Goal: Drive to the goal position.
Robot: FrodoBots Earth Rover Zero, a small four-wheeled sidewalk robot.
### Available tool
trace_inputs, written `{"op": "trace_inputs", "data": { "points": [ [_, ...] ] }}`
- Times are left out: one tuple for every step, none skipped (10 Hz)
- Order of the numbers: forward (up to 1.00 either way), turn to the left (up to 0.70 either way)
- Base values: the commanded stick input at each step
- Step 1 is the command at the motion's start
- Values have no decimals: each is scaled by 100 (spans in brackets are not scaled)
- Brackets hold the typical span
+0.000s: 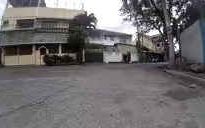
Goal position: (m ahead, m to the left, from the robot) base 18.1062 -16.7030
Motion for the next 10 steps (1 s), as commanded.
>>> {"op": "trace_inputs", "data": {
  "points": [
    [70,0],
    [70,0],
    [70,0],
    [70,0],
    [70,0],
    [70,0],
    [70,0],
    [70,0],
    [70,0],
    [70,0]
  ]
}}
